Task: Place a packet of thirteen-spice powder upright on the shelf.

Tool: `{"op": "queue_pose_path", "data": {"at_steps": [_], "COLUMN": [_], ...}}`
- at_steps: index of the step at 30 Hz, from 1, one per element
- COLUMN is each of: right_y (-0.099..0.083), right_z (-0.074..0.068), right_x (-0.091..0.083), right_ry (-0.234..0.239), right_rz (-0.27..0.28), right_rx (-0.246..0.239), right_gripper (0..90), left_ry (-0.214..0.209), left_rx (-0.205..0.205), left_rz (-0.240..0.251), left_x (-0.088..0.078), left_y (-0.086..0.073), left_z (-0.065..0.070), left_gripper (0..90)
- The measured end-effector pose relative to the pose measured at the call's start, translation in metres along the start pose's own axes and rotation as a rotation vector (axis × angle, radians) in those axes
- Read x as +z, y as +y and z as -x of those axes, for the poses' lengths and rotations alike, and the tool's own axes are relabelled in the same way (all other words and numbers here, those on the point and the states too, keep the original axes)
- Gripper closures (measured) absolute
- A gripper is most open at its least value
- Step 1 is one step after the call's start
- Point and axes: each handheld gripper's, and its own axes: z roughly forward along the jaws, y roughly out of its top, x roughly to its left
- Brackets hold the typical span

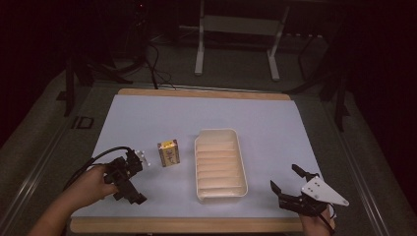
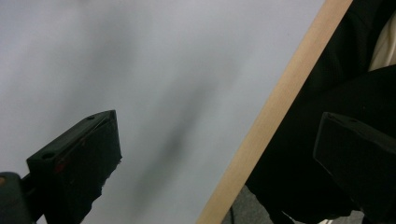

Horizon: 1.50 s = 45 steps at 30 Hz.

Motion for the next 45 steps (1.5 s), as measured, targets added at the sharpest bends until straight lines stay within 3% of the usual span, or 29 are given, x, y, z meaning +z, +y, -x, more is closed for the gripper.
{"op": "queue_pose_path", "data": {"at_steps": [6,11,14,21,24,45], "right_y": [0.0,0.0,-0.001,-0.001,-0.001,-0.002], "right_z": [0.0,0.0,0.0,-0.001,-0.001,-0.001], "right_x": [0.001,0.001,0.002,0.003,0.003,0.004], "right_ry": [0.006,0.008,0.02,0.032,0.033,0.053], "right_rz": [-0.003,-0.004,-0.01,-0.012,-0.012,-0.026], "right_rx": [0.0,0.0,0.006,0.001,0.0,-0.006], "right_gripper": [13.6,13.6,13.4,13.4,13.4,13.5], "left_ry": [0.009,0.009,0.016,0.041,0.038,0.056], "left_rx": [0.01,-0.003,0.012,0.05,0.07,0.1], "left_rz": [-0.042,-0.005,0.002,-0.025,-0.016,-0.025], "left_x": [-0.004,-0.012,-0.016,-0.02,-0.024,-0.031], "left_y": [0.005,0.01,0.015,0.025,0.03,0.068], "left_z": [-0.005,-0.013,-0.016,-0.02,-0.022,-0.045], "left_gripper": [1.1,1.1,1.1,1.1,1.1,1.6]}}
